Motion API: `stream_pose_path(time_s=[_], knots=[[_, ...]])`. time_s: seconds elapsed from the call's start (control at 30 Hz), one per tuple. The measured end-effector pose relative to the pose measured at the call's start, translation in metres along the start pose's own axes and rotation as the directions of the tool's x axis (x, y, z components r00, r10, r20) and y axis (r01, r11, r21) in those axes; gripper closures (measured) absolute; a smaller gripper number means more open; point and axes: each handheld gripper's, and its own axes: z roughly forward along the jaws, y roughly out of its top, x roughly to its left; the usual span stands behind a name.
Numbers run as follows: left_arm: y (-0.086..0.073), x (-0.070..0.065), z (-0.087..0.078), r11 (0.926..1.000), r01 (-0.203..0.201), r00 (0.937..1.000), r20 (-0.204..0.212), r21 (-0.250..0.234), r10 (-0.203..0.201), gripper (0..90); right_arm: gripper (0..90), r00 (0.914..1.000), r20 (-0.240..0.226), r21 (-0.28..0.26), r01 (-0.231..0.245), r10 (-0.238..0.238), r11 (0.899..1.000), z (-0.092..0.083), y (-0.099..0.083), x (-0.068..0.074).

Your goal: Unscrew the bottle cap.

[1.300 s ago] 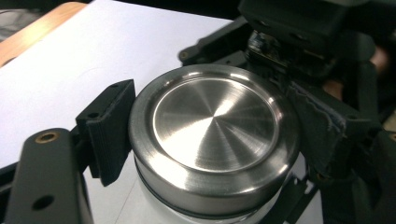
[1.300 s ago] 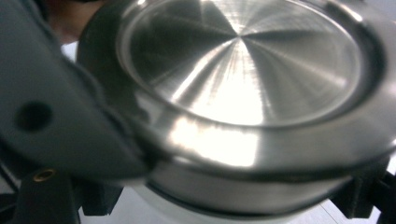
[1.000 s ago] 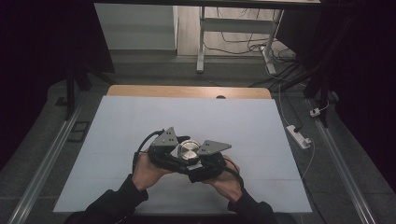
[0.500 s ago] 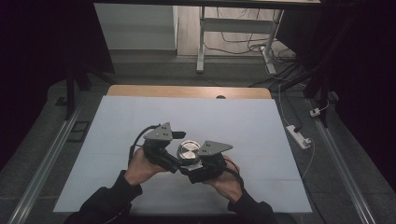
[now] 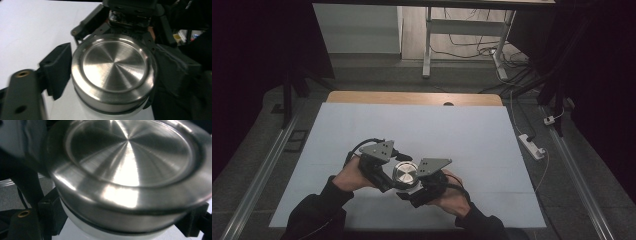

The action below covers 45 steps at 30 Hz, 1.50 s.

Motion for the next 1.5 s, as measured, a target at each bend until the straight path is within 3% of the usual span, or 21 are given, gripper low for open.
stream_pose_path(time_s=[0.07, 0.13, 0.2, 0.27, 0.33, 0.37, 0.4, 0.43, 0.5, 0.53, 0.57, 0.6, 0.77, 0.8, 0.87, 0.9, 1.17, 1.3, 1.5], knots=[[0.000, 0.001, 0.000, 0.9999, 0.010, 0.9999, -0.005, -0.004, -0.010, 20.4, 14.9, 0.9999, 0.006, -0.002, -0.008, 0.008, 1.000, 0.000, 0.000, -0.001], [0.001, -0.001, 0.004, 0.9993, 0.036, 0.9975, -0.061, -0.010, -0.037, 20.6, 14.9, 0.9995, 0.025, -0.001, -0.020, 0.020, 1.000, -0.001, -0.001, -0.003], [0.003, -0.002, 0.008, 0.9979, 0.062, 0.9910, -0.117, -0.019, -0.064, 20.7, 14.9, 0.9978, 0.053, -0.002, -0.039, 0.039, 0.999, -0.002, -0.001, -0.006], [0.006, -0.005, 0.013, 0.9956, 0.086, 0.9786, -0.184, -0.036, -0.091, 20.8, 14.9, 0.9941, 0.089, -0.007, -0.062, 0.062, 0.998, -0.003, -0.002, -0.009], [0.008, -0.008, 0.018, 0.9926, 0.109, 0.9611, -0.249, -0.053, -0.119, 20.8, 14.9, 0.9882, 0.127, -0.012, -0.085, 0.086, 0.996, -0.005, -0.003, -0.012], [0.008, -0.008, 0.018, 0.9926, 0.109, 0.9611, -0.249, -0.053, -0.119, 20.8, 14.9, 0.9847, 0.145, -0.014, -0.095, 0.097, 0.995, -0.005, -0.003, -0.013], [0.009, -0.009, 0.020, 0.9911, 0.118, 0.9523, -0.276, -0.061, -0.131, 20.8, 14.9, 0.9814, 0.158, -0.017, -0.107, 0.109, 0.994, -0.006, -0.003, -0.014], [0.010, -0.012, 0.024, 0.9866, 0.140, 0.9339, -0.320, -0.084, -0.160, 20.9, 14.9, 0.9782, 0.170, -0.021, -0.118, 0.119, 0.993, -0.006, -0.003, -0.015], [0.011, -0.015, 0.026, 0.9825, 0.153, 0.9190, -0.350, -0.106, -0.181, 20.9, 14.9, 0.9745, 0.182, -0.027, -0.129, 0.132, 0.991, -0.007, -0.004, -0.016], [0.012, -0.015, 0.026, 0.9808, 0.160, 0.9148, -0.357, -0.112, -0.190, 20.9, 14.9, 0.9735, 0.182, -0.034, -0.135, 0.139, 0.990, -0.007, -0.004, -0.017], [0.012, -0.015, 0.026, 0.9808, 0.160, 0.9148, -0.357, -0.112, -0.190, 20.9, 14.9, 0.9723, 0.188, -0.035, -0.135, 0.140, 0.990, -0.007, -0.004, -0.017], [0.012, -0.017, 0.026, 0.9781, 0.165, 0.9078, -0.368, -0.127, -0.201, 20.9, 14.9, 0.9712, 0.192, -0.039, -0.136, 0.141, 0.990, -0.007, -0.004, -0.017], [0.014, -0.018, 0.024, 0.9769, 0.162, 0.9050, -0.374, -0.140, -0.203, 20.9, 14.9, 0.9705, 0.192, -0.044, -0.140, 0.146, 0.989, -0.008, -0.004, -0.016], [0.015, -0.020, 0.021, 0.9754, 0.158, 0.8980, -0.388, -0.154, -0.207, 20.9, 14.9, 0.9699, 0.195, -0.043, -0.140, 0.145, 0.989, -0.007, -0.004, -0.016], [0.017, -0.021, 0.020, 0.9760, 0.158, 0.9013, -0.382, -0.150, -0.204, 20.9, 14.9, 0.9693, 0.197, -0.039, -0.143, 0.148, 0.989, -0.006, -0.004, -0.016], [0.017, -0.022, 0.019, 0.9770, 0.152, 0.8985, -0.391, -0.149, -0.200, 20.9, 14.9, 0.9702, 0.194, -0.039, -0.140, 0.145, 0.989, -0.006, -0.004, -0.016], [0.018, -0.021, 0.014, 0.9772, 0.161, 0.9077, -0.368, -0.139, -0.201, 20.9, 14.9, 0.9692, 0.196, -0.046, -0.143, 0.150, 0.989, -0.009, -0.005, -0.018], [0.018, -0.023, 0.009, 0.9785, 0.159, 0.9189, -0.343, -0.131, -0.196, 20.9, 14.9, 0.9677, 0.203, -0.048, -0.142, 0.149, 0.989, -0.012, -0.006, -0.022], [0.016, -0.027, 0.005, 0.9796, 0.159, 0.9258, -0.326, -0.122, -0.191, 20.8, 14.9, 0.9632, 0.218, -0.051, -0.151, 0.158, 0.987, -0.016, -0.007, -0.030]])
